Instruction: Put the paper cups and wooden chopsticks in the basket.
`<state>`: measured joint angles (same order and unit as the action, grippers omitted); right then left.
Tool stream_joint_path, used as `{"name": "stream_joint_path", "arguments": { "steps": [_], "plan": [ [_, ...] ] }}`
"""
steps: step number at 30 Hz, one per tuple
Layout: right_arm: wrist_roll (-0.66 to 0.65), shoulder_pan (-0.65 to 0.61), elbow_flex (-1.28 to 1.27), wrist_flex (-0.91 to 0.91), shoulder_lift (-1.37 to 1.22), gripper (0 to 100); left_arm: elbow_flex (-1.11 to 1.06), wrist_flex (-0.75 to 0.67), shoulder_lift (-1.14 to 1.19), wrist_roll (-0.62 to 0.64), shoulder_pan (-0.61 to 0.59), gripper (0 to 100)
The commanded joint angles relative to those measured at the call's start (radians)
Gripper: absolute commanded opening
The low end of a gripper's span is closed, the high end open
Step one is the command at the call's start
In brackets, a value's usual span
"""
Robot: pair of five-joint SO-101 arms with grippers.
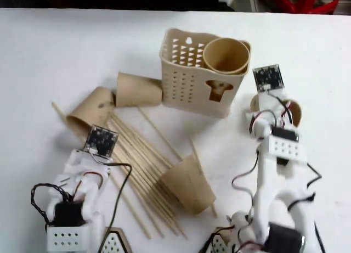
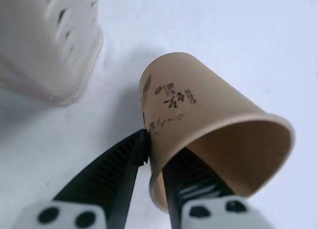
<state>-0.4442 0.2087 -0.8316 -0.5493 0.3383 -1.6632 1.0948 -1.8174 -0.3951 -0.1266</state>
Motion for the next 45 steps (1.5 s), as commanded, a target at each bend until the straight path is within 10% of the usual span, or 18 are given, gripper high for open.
{"name": "stream_joint_path", "arguments": {
  "steps": [1, 23, 45],
  "plan": [
    [0.005, 0.045, 0.121, -0.028, -0.035, 2.0, 0.005, -0.026, -0.005, -0.011, -0.008, 2],
    [-0.178, -0.096, 0.773, -0.727, 0.245, 2.0, 0.005, -0.026, -0.005, -0.012, -0.005, 2],
    [-0.184, -0.377, 1.378, -0.883, -0.179, 2.3, 0.005, -0.026, -0.005, -0.012, -0.005, 2]
  ]
}}
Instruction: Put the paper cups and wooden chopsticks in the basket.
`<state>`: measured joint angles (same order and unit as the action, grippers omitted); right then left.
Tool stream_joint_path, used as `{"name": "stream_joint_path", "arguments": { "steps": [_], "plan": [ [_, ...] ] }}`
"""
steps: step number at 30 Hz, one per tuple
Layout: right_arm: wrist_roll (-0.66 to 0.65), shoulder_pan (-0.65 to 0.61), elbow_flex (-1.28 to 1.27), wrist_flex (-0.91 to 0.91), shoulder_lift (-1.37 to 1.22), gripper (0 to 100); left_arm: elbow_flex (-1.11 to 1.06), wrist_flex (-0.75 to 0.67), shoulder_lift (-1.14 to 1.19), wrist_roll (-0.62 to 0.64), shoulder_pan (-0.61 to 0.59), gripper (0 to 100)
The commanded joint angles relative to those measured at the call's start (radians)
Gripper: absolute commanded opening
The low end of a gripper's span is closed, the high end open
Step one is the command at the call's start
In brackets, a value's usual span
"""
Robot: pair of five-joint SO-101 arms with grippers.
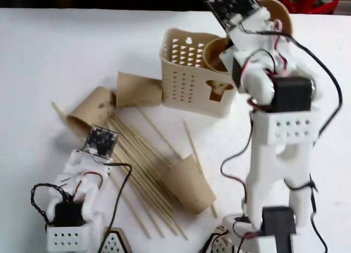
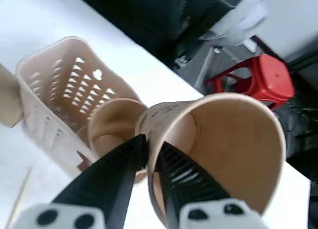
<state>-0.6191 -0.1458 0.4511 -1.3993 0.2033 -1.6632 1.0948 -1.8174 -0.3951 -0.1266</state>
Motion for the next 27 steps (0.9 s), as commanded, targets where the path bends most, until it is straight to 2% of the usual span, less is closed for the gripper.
{"name": "stream_joint_path", "arguments": {
  "steps": [1, 12, 18, 27],
  "plan": [
    [-0.009, -0.024, 0.115, -0.050, -0.070, 2.3, 0.005, -0.026, -0.005, -0.012, -0.005, 2],
    [-0.011, -0.028, 0.175, -0.134, -0.213, 3.3, 0.005, -0.026, -0.005, -0.012, -0.007, 2],
    [-0.009, -0.031, 0.176, -0.183, -0.208, 16.8, 0.005, -0.026, -0.005, -0.012, -0.007, 2],
    [-0.005, -0.036, 0.176, -0.179, -0.130, 16.1, 0.005, -0.026, -0.005, -0.012, -0.007, 2]
  ]
}}
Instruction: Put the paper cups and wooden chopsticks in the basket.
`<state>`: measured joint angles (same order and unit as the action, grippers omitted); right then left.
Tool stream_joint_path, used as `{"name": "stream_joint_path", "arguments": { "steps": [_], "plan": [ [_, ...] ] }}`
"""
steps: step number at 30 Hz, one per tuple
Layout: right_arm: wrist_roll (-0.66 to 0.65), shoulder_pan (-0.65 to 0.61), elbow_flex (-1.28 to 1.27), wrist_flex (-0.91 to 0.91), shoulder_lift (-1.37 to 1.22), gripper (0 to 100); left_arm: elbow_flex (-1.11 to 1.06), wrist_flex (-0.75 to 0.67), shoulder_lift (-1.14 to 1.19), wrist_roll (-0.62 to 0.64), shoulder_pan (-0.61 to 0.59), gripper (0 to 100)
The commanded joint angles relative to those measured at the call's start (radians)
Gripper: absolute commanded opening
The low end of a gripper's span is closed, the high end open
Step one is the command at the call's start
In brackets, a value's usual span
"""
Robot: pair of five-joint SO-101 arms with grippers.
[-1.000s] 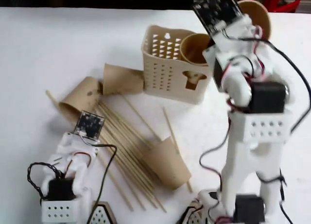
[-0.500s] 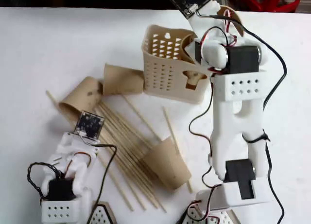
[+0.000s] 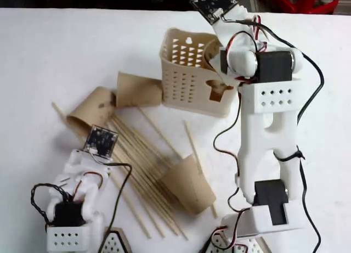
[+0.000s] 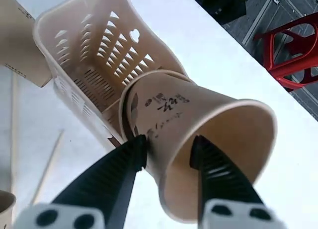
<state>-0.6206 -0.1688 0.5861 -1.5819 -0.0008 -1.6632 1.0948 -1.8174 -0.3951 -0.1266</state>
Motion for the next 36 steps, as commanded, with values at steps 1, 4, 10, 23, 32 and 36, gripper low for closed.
{"name": "stream_joint_path", "arguments": {
  "steps": [1, 4, 10, 23, 32, 36],
  "plan": [
    [-0.002, -0.013, 0.041, 0.015, 0.082, 16.2, 0.005, -0.026, -0.005, -0.012, -0.007, 2],
    [-0.002, -0.013, 0.035, 0.071, 0.076, 16.2, 0.005, -0.026, -0.005, -0.012, -0.007, 2],
    [-0.008, -0.059, 0.040, 0.137, -0.012, 16.2, 0.005, -0.026, -0.005, -0.012, -0.007, 2],
    [-0.003, -0.111, 0.040, 0.229, -0.038, 16.3, 0.005, -0.026, -0.005, -0.012, -0.008, 2],
    [-0.005, -0.131, 0.038, -0.074, 0.061, 16.0, 0.005, -0.026, -0.005, -0.012, -0.008, 2],
    [-0.002, -0.162, -0.002, -0.139, 0.105, 15.9, 0.003, -0.037, -0.005, -0.012, -0.008, 2]
  ]
}}
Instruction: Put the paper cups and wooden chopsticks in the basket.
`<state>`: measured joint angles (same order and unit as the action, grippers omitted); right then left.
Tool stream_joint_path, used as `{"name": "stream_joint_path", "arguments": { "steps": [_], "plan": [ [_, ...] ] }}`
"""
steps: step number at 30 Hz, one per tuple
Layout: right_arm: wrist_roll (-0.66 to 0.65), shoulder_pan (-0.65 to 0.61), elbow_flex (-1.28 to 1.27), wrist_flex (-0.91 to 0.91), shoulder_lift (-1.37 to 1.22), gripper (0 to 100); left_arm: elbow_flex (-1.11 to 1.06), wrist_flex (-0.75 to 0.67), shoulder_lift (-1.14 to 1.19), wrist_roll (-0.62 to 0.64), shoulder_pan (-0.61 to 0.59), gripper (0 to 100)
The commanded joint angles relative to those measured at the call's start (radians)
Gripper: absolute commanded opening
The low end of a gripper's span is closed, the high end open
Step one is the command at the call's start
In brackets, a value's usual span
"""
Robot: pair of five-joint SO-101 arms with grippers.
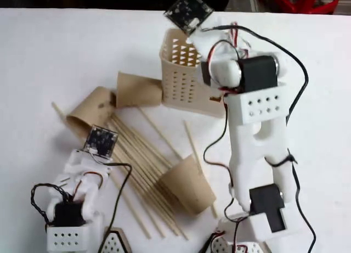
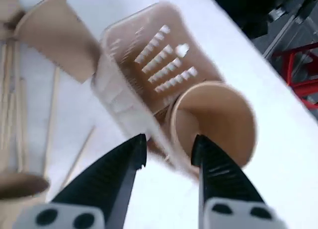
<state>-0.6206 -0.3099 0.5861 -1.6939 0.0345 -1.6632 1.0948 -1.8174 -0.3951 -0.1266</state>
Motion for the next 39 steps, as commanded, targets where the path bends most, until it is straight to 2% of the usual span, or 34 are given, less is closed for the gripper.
{"name": "stream_joint_path", "arguments": {
  "steps": [1, 9, 14, 23, 28, 32, 39],
  "plan": [
    [-0.002, -0.027, -0.029, -0.027, 0.090, 15.9, 0.003, -0.038, -0.005, -0.012, -0.008, 2],
    [0.018, -0.120, -0.414, -0.025, 0.277, 16.0, 0.003, -0.038, -0.005, -0.012, -0.008, 2],
    [0.226, -0.219, -0.629, -0.025, 0.314, 16.2, 0.003, -0.038, -0.005, -0.012, -0.008, 2],
    [0.508, -0.369, -0.766, 0.025, 0.262, 16.3, 0.003, -0.038, -0.005, -0.012, -0.008, 2],
    [0.631, -0.337, -0.755, 0.047, 0.050, 16.3, 0.003, -0.037, -0.005, -0.012, -0.008, 2],
    [0.637, -0.288, -0.684, 0.039, -0.082, 16.0, 0.003, -0.037, -0.005, -0.012, -0.008, 2],
    [0.637, -0.251, -0.647, -0.001, -0.130, 15.9, 0.003, -0.037, -0.005, -0.012, -0.008, 2]
  ]
}}
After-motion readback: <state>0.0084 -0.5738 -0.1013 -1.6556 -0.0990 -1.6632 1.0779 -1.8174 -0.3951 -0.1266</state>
